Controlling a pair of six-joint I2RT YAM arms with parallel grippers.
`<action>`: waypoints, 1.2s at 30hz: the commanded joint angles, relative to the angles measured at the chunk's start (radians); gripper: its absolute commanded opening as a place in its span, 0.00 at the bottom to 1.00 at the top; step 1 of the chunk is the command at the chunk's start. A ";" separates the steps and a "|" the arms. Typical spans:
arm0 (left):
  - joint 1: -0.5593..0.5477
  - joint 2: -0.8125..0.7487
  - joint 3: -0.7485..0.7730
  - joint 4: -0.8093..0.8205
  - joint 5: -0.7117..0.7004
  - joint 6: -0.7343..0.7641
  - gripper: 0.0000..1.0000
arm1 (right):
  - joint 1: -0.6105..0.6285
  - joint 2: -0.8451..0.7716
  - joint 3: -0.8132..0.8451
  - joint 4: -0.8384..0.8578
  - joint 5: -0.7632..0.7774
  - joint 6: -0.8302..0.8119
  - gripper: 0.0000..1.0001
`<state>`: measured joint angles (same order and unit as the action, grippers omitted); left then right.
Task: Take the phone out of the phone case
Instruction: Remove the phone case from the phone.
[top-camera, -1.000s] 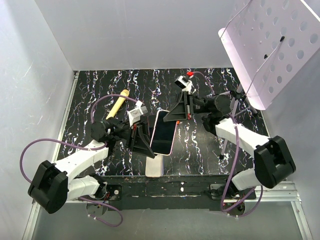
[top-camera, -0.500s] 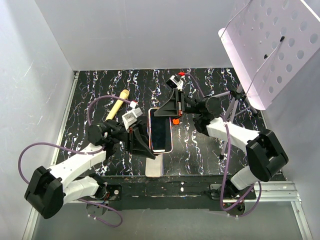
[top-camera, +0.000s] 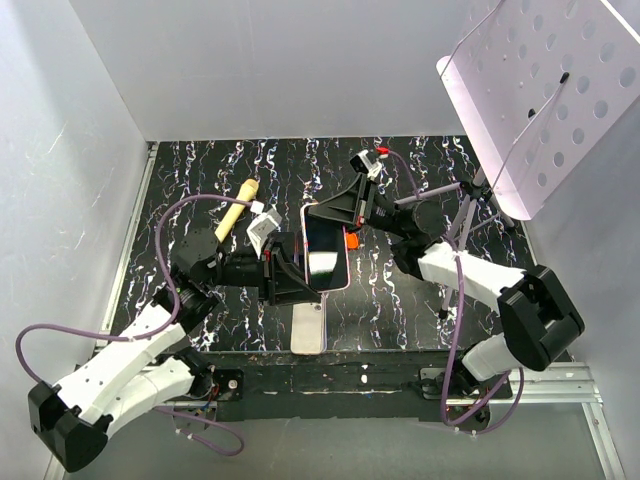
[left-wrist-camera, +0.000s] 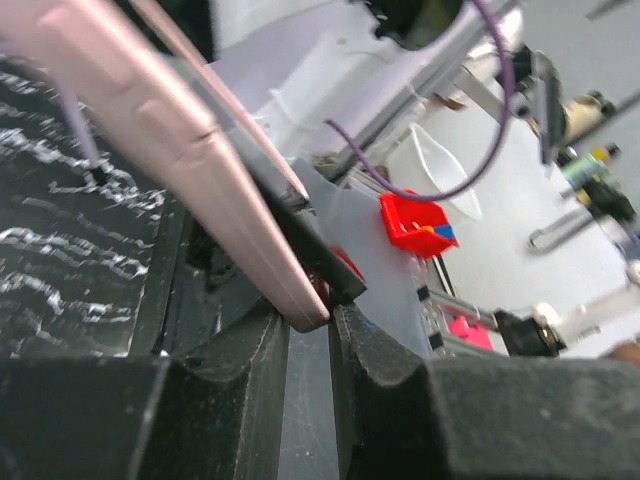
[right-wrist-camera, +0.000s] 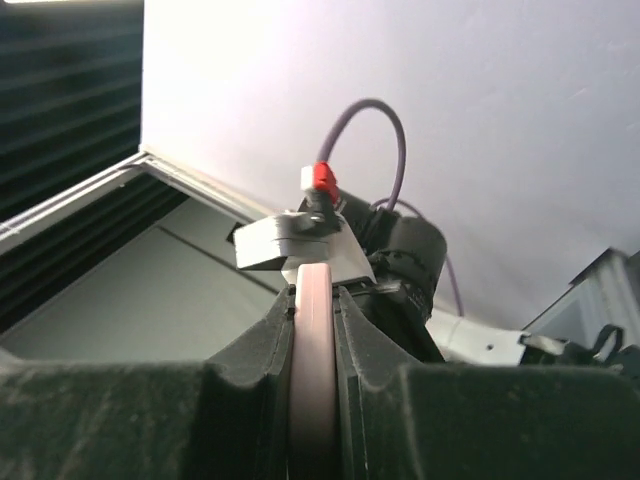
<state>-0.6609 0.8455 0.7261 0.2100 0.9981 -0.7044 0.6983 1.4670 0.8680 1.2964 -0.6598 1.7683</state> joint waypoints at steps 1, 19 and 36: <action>0.041 -0.035 -0.025 -0.216 -0.556 0.067 0.00 | 0.087 -0.126 0.017 -0.009 -0.049 -0.170 0.01; 0.040 -0.008 -0.079 0.029 -0.627 -0.256 0.24 | 0.167 -0.129 -0.015 -0.092 0.134 -0.263 0.01; 0.041 -0.060 -0.197 -0.038 -1.144 0.219 0.00 | 0.231 0.012 -0.011 0.199 0.304 0.146 0.01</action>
<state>-0.6647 0.7063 0.5755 0.1570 0.4095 -0.7246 0.7597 1.4677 0.8520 1.2224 -0.3237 1.5593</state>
